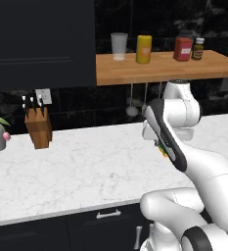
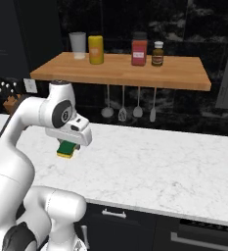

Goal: Pick up the sponge from the counter and clean the cutting board by briefly scrubbing or pressing down on the cutting board. Once finished, release the sponge.

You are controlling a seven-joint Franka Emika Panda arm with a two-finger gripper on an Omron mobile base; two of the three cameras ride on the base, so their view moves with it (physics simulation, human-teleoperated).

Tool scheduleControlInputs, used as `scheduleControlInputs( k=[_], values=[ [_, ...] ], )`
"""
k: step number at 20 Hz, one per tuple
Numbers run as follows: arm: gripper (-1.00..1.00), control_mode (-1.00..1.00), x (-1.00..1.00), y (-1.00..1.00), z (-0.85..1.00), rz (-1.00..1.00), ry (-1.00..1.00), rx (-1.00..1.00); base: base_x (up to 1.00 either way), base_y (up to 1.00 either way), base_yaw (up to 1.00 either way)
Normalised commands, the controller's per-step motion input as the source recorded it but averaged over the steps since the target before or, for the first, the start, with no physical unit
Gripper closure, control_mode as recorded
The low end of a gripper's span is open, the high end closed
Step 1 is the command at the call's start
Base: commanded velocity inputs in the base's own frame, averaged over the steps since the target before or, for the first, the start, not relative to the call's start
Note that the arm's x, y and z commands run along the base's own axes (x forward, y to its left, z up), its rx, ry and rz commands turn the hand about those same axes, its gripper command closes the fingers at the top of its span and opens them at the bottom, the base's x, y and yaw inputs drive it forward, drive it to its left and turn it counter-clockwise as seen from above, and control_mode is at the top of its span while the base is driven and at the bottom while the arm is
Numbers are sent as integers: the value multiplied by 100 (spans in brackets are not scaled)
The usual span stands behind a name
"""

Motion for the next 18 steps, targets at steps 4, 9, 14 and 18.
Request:
scheduleControlInputs(
  k=[4,9,14,18],
  values=[
    [100,-100,-32,15,5,0,-5,-3,0,0,0],
    [100,-100,-10,5,14,0,-6,-1,0,0,0],
    [100,-100,0,0,17,2,0,0,0,0,0],
    [100,-100,0,0,16,0,0,0,0,0,0]
  ],
)
